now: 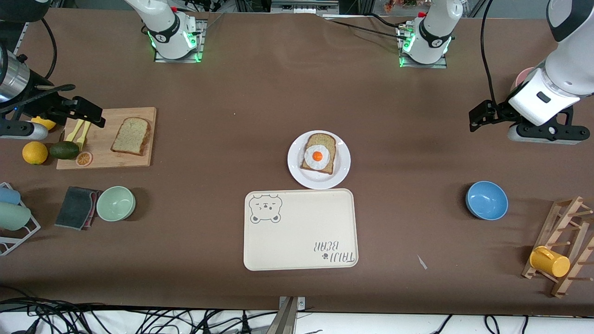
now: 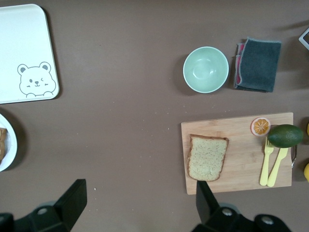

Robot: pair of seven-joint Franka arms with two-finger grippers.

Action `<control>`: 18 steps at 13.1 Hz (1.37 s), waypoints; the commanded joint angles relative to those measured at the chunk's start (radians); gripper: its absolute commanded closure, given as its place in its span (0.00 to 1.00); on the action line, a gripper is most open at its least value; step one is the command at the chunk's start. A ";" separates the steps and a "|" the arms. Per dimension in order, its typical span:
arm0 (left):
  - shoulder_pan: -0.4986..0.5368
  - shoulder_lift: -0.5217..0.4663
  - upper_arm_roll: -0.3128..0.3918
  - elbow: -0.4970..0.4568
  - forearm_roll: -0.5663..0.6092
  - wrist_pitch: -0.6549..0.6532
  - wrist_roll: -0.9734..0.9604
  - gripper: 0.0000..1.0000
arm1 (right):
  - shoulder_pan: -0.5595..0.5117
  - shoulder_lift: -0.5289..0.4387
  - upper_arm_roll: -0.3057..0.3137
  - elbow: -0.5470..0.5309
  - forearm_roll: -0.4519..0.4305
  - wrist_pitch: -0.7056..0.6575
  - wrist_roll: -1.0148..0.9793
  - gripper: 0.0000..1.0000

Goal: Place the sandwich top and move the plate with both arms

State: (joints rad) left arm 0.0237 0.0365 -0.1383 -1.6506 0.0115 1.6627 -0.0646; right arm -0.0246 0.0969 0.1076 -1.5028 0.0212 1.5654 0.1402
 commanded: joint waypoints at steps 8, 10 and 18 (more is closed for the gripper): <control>-0.001 0.013 0.002 0.028 -0.025 -0.012 -0.003 0.00 | 0.012 0.000 0.009 0.010 -0.017 0.013 0.007 0.00; -0.001 0.013 0.002 0.028 -0.025 -0.012 -0.003 0.00 | 0.012 -0.003 0.007 0.012 -0.018 0.010 0.004 0.00; -0.001 0.011 0.002 0.028 -0.025 -0.012 -0.003 0.00 | 0.009 0.000 0.003 0.013 -0.033 0.039 0.002 0.00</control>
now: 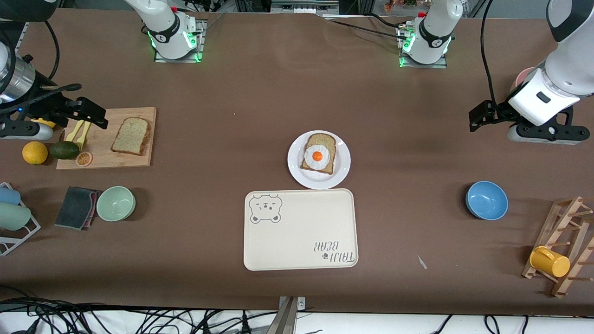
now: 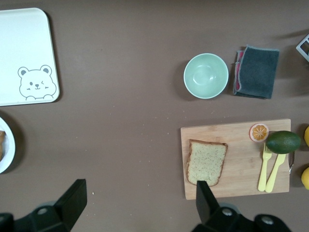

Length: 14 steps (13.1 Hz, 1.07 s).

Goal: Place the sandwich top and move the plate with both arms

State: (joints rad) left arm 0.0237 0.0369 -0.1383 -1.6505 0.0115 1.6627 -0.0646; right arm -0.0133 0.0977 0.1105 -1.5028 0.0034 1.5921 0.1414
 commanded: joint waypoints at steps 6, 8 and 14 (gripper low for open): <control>-0.001 0.011 0.002 0.028 -0.025 -0.012 -0.003 0.00 | -0.004 0.002 -0.002 0.013 -0.058 0.019 -0.006 0.00; -0.001 0.012 0.002 0.028 -0.025 -0.012 -0.003 0.00 | 0.001 0.002 0.004 0.013 -0.103 0.019 0.004 0.00; -0.002 0.015 0.002 0.028 -0.025 -0.012 0.011 0.00 | 0.018 0.016 0.008 0.001 -0.122 0.020 0.003 0.00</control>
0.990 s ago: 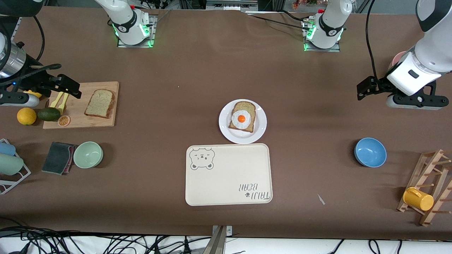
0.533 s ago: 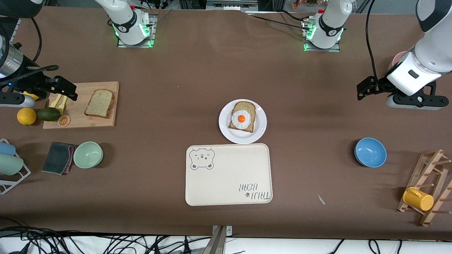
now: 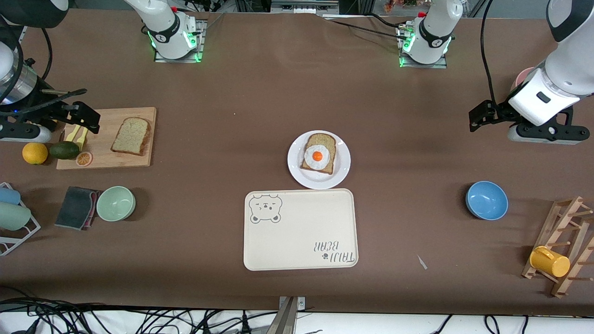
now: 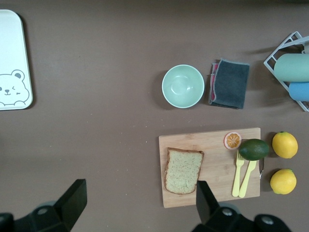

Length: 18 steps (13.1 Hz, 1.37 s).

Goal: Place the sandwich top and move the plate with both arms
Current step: 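Move the right gripper down over the bread slice on the board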

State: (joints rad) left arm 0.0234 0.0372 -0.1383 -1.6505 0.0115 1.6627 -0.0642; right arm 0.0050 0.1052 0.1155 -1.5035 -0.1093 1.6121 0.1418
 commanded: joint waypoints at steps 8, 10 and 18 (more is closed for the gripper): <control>-0.003 0.018 0.000 0.028 -0.025 -0.012 0.012 0.00 | -0.002 0.044 -0.005 -0.323 -0.004 0.273 0.093 0.00; -0.003 0.018 0.000 0.026 -0.025 -0.012 0.012 0.00 | -0.003 0.036 -0.007 -0.435 -0.012 0.337 0.108 0.00; -0.002 0.018 0.000 0.024 -0.025 -0.012 0.012 0.00 | -0.007 0.013 -0.048 -0.742 -0.012 0.631 0.154 0.01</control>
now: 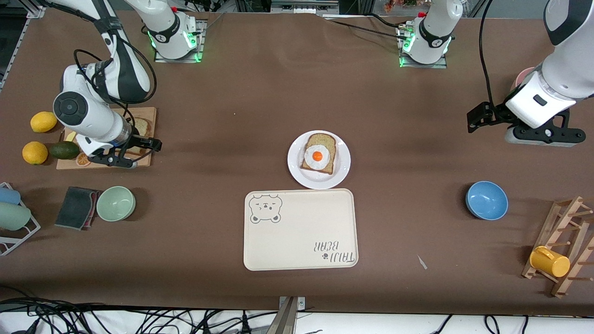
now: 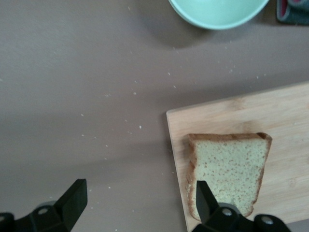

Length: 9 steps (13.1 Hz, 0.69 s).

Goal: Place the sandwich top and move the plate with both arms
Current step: 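Move the right gripper down over the bread slice on the board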

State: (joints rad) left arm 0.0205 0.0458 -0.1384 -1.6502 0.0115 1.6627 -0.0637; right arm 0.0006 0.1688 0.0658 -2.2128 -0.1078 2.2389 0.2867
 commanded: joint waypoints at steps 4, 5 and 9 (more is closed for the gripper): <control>0.001 0.008 0.000 0.024 -0.025 -0.012 0.012 0.00 | -0.002 -0.040 -0.009 -0.041 -0.029 0.001 0.035 0.01; 0.001 0.008 0.000 0.024 -0.025 -0.012 0.012 0.00 | -0.002 -0.038 -0.011 -0.041 -0.035 -0.001 0.037 0.01; 0.001 0.009 0.000 0.024 -0.025 -0.012 0.012 0.00 | -0.002 0.046 -0.049 -0.050 -0.090 0.031 0.089 0.03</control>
State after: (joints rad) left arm 0.0206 0.0461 -0.1384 -1.6502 0.0115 1.6627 -0.0637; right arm 0.0006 0.1754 0.0271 -2.2506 -0.1571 2.2390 0.3270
